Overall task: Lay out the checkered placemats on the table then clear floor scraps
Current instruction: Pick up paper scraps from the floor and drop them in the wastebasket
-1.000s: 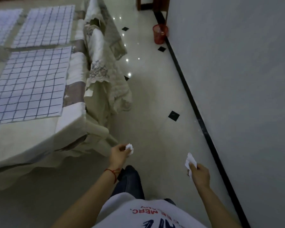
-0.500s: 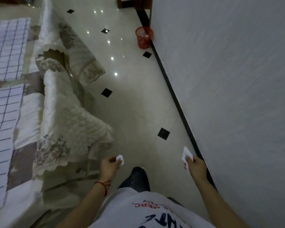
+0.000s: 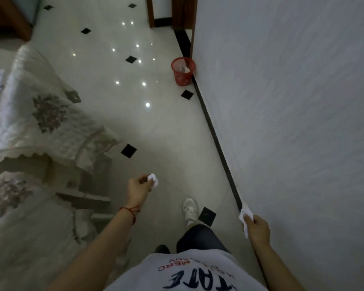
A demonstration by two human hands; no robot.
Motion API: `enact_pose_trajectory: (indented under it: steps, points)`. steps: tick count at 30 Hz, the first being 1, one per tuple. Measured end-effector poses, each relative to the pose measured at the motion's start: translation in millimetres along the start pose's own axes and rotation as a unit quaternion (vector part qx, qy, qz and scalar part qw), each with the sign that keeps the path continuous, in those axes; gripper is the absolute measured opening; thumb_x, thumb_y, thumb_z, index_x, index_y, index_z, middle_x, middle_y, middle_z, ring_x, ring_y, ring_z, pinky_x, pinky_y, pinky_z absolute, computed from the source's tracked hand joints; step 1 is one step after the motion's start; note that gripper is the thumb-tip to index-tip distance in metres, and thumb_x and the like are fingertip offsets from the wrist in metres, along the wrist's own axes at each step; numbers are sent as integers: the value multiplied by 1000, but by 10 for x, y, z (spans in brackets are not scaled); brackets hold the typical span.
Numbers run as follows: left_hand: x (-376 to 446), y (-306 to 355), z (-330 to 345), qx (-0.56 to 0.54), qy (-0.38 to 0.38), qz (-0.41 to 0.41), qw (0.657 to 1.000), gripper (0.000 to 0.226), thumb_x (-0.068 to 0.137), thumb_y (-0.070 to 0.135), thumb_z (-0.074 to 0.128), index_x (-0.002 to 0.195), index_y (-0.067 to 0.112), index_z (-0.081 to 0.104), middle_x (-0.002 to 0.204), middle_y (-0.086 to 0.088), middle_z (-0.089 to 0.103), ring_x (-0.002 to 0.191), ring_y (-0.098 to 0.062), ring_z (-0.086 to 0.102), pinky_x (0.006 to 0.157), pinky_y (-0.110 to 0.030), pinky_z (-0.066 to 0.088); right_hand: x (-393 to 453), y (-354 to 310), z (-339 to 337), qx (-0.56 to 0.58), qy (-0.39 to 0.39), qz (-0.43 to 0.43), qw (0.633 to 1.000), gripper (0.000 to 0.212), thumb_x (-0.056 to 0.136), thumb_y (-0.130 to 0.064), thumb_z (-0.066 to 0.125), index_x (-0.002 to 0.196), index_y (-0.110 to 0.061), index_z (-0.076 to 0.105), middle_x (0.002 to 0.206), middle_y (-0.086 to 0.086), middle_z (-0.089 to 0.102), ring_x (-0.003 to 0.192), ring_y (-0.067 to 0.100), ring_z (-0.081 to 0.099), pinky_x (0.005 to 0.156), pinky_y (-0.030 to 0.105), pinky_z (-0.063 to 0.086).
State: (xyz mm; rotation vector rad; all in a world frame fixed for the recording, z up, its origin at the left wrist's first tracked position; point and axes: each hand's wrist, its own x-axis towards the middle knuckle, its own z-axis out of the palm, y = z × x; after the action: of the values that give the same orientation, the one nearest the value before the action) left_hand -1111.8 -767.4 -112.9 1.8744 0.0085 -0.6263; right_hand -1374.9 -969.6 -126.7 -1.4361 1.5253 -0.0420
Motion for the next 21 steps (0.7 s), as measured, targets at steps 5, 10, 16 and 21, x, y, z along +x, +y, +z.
enact_pose_trajectory:
  steps: [5, 10, 16, 21]
  points:
    - [596, 426, 32, -15, 83, -51, 995, 11, 86, 10, 61, 82, 2, 67, 63, 0, 61, 60, -13, 55, 59, -21, 43, 804, -1261, 319, -26, -65, -38, 997, 34, 91, -14, 52, 57, -17, 51, 61, 0, 53, 63, 20, 52, 51, 23, 34]
    - [1313, 684, -84, -35, 122, -98, 987, 13, 86, 12, 61, 79, 3, 67, 67, -3, 62, 64, -16, 56, 64, -22, 47, 1502, -2584, 781, -46, -94, -97, 990, 38, 90, -16, 54, 53, -12, 49, 56, 4, 52, 57, 20, 49, 49, 23, 36]
    - [2477, 929, -281, -32, 146, -145, 978, 18, 87, 15, 61, 71, 7, 65, 70, -12, 63, 68, -21, 56, 68, -26, 46, 2311, -3740, 1471, -63, -98, -121, 986, 38, 90, -15, 54, 53, -15, 47, 56, 1, 51, 53, 14, 48, 41, 10, 33]
    - [3669, 1520, -393, -22, 140, -132, 981, 18, 81, 21, 68, 75, 4, 69, 63, -10, 65, 69, -17, 58, 66, -27, 49, 2797, -4500, 1863, -69, -73, -94, 990, 36, 90, -13, 53, 55, -14, 49, 57, 2, 51, 57, 19, 49, 49, 24, 32]
